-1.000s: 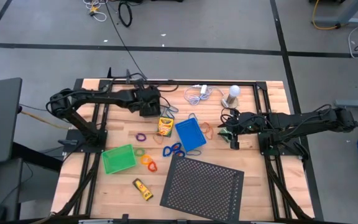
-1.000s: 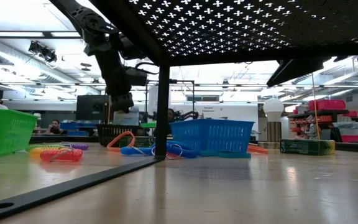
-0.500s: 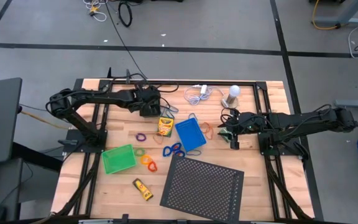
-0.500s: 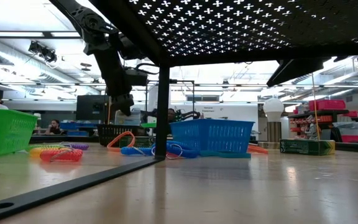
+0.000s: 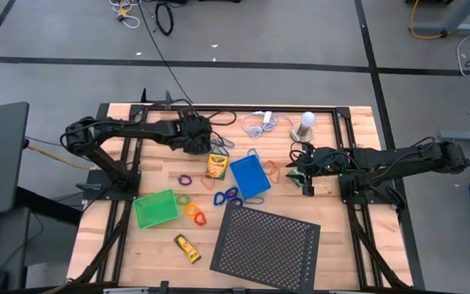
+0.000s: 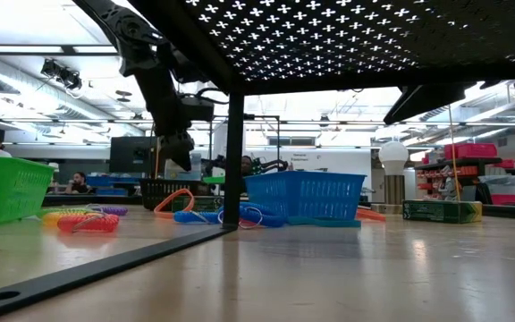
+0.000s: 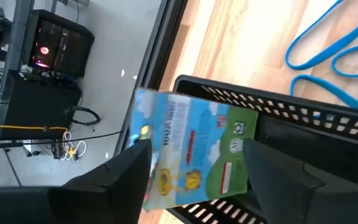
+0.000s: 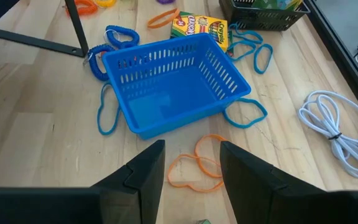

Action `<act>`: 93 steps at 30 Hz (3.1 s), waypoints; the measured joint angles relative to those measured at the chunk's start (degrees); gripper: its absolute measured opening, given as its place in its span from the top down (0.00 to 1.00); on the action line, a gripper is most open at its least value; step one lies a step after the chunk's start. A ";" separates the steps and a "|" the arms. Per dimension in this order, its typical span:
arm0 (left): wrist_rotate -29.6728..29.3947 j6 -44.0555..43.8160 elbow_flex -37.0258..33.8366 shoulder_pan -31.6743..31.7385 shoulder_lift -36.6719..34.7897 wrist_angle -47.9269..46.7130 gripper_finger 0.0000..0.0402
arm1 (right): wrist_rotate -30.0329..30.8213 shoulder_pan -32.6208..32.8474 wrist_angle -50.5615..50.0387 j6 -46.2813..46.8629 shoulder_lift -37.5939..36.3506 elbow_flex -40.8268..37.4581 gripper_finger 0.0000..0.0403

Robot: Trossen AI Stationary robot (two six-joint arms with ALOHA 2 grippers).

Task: Pick & Place Office Desk Supplies
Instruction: Put the blue green crayon box into the black bin, then put the yellow rubber band into the green bin

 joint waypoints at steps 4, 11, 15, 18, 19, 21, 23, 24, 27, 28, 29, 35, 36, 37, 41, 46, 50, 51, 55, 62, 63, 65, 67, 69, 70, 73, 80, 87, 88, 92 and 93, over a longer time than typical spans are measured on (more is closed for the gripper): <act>-1.47 -0.55 0.89 -1.01 -0.44 -0.60 0.33 | 0.00 0.00 0.01 0.00 -0.01 0.00 0.59; -2.75 -0.45 2.05 -1.86 -2.39 -1.21 0.33 | -0.04 0.00 -0.03 0.00 0.01 0.00 0.59; -2.37 -0.47 2.14 -2.94 -4.16 -1.44 0.33 | -0.05 0.02 -0.05 0.01 0.01 0.00 0.59; 3.55 -1.58 2.65 -4.26 -5.35 -4.12 0.34 | -0.33 0.02 -0.10 0.02 0.01 0.00 0.59; 6.71 -2.91 3.19 -4.65 -5.36 -5.39 0.35 | -0.43 0.02 -0.10 0.02 0.01 0.00 0.59; 13.93 -5.83 4.46 -5.24 -5.35 -8.88 0.36 | -0.97 0.02 -0.10 0.02 0.01 0.00 0.59; 21.27 -6.79 4.79 -6.16 -5.25 -10.83 0.37 | -1.40 0.02 -0.12 0.02 0.01 0.00 0.59; 24.00 -6.79 4.79 -6.84 -5.17 -11.95 0.37 | -1.62 0.02 -0.14 0.02 0.01 0.00 0.59; 27.55 -6.77 4.76 -9.42 -5.13 -14.44 0.37 | -1.84 0.02 -0.17 0.02 0.01 0.00 0.59; 27.88 -6.71 4.76 -10.38 -5.13 -14.99 0.37 | -1.84 0.02 -0.17 0.02 0.01 0.00 0.59; 27.96 -6.63 4.76 -11.36 -5.13 -15.63 0.37 | -1.84 0.02 -0.16 0.02 0.01 0.00 0.59; 27.63 -8.36 4.74 -16.80 -5.13 -15.20 0.37 | -1.81 0.02 -0.10 0.17 0.01 0.00 0.59; 27.92 -8.83 4.74 -17.49 -5.12 -14.92 0.37 | -1.81 0.02 -0.07 0.25 0.01 0.00 0.59; 28.53 -9.38 4.62 -18.16 -5.01 -14.43 0.37 | -1.81 0.02 -0.07 0.28 0.01 0.00 0.59; 32.13 -9.80 4.43 -20.19 -3.67 -13.54 0.37 | -1.79 0.02 -0.06 0.37 0.01 0.00 0.59; 32.18 -9.18 4.42 -20.26 -0.57 -11.92 0.37 | -1.79 0.02 -0.06 0.36 0.01 0.00 0.59; 31.93 -8.40 4.42 -18.84 2.33 -11.59 0.37 | -1.79 0.04 -0.06 0.37 0.01 0.00 0.59; 31.90 -8.36 4.41 -18.47 3.12 -11.62 0.37 | -1.79 0.04 -0.06 0.34 -0.01 0.00 0.59; 32.27 -7.94 4.43 -17.31 5.20 -11.03 0.37 | -1.77 0.04 -0.06 0.00 -0.01 0.00 0.59; 29.76 -7.14 4.41 -16.59 7.91 -10.37 0.38 | -1.75 0.04 -0.10 -0.19 0.01 0.00 0.59; 29.66 -6.88 4.41 -16.59 8.25 -10.31 0.38 | -1.75 0.04 -0.10 -0.20 0.01 0.00 0.59; 29.65 -6.74 4.41 -16.59 9.15 -10.12 0.40 | -1.75 0.04 -0.10 -0.20 0.01 0.00 0.59; 29.37 -6.71 4.53 -16.60 9.81 -10.13 0.43 | -1.75 0.04 -0.10 -0.20 0.00 0.00 0.59; 29.15 -6.74 4.66 -16.69 10.16 -10.15 0.47 | -1.73 0.04 -0.10 -0.20 0.01 0.00 0.59; 29.08 -6.85 4.66 -16.70 10.17 -10.13 0.49 | -1.73 0.04 -0.10 -0.20 0.01 0.00 0.59; 27.79 -7.87 4.59 -16.70 9.99 -10.08 0.57 | -1.69 0.04 -0.10 -0.20 0.00 0.00 0.59; 27.97 -8.07 4.55 -17.34 9.93 -10.80 0.85 | -1.68 0.04 -0.10 -0.17 0.01 0.00 0.59; 28.86 -8.69 4.62 -18.51 9.63 -12.41 0.98 | -1.68 0.04 -0.10 -0.17 0.01 0.00 0.59; 28.79 -9.21 4.64 -18.69 9.41 -13.21 0.99 | -1.68 0.04 -0.10 -0.17 0.01 0.00 0.59; 29.23 -11.58 4.47 -19.79 7.84 -16.91 0.99 | -1.70 0.04 -0.10 -0.17 0.01 0.00 0.59; 29.09 -12.43 4.38 -20.15 7.17 -18.36 0.99 | -1.70 0.04 -0.10 -0.17 -0.01 0.00 0.59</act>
